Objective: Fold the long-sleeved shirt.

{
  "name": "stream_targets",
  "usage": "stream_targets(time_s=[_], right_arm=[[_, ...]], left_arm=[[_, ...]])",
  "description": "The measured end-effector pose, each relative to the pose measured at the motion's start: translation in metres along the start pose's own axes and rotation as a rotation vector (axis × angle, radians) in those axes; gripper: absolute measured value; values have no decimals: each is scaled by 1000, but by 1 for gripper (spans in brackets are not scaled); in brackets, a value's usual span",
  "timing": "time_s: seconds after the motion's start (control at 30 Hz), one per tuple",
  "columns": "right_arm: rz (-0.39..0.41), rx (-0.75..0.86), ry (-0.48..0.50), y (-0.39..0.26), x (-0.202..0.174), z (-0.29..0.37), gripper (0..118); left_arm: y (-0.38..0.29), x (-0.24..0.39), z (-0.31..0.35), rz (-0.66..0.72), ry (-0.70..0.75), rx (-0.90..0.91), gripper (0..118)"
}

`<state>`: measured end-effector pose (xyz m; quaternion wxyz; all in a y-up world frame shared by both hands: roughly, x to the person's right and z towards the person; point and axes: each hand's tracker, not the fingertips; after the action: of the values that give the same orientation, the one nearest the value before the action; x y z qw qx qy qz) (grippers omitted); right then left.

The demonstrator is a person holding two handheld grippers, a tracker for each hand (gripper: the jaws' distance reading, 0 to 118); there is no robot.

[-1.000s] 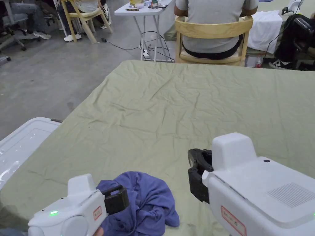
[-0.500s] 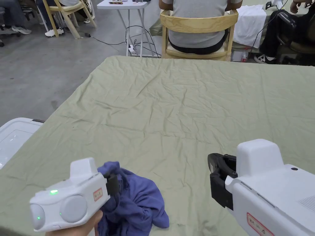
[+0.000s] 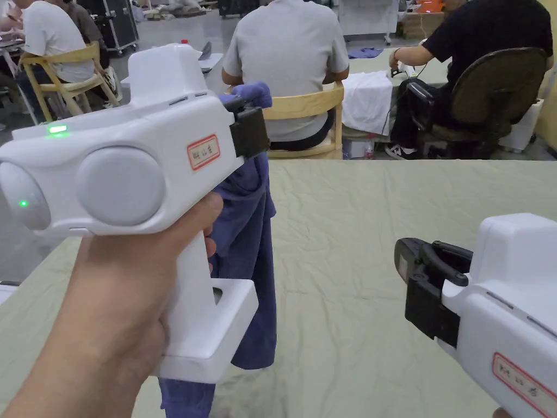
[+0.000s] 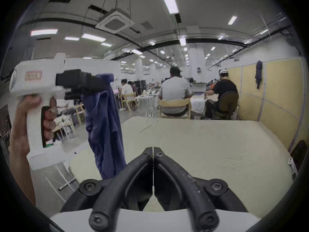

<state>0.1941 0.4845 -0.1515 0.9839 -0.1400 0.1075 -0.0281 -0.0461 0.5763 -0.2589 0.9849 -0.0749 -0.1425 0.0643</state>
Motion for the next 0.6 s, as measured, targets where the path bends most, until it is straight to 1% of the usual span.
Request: stream_targets(time_s=[0.1, 0.2, 0.3, 0.4, 0.43, 0.47, 0.5, 0.53, 0.6], right_arm=[[-21, 20, -53, 0, 27, 18, 3], [-42, 19, -104, -7, 52, 29, 3], [-71, -11, -144, -20, 74, 32, 3], [-101, -67, -173, -39, 92, 28, 3], [-116, -90, -180, -46, 97, 27, 3], [-132, -114, -184, -53, 102, 25, 3], [-145, -131, -185, -59, 105, 24, 3], [-158, -151, -187, -67, 108, 22, 3], [-173, -182, -189, -77, 112, 19, 3]], left_arm=[[-13, 44, -28, -41, -44, -49, 25], [-60, 85, -61, -38, -95, -176, 25], [-139, 120, -105, -41, -131, -379, 25], [-241, 151, -148, -48, -154, -647, 25], [-278, 163, -157, -100, -150, -734, 25], [-311, 175, -163, -195, -147, -791, 25], [-337, 180, -169, -212, -156, -853, 25], [-362, 185, -173, -208, -161, -919, 25], [-392, 188, -179, -114, -171, -1022, 25]])
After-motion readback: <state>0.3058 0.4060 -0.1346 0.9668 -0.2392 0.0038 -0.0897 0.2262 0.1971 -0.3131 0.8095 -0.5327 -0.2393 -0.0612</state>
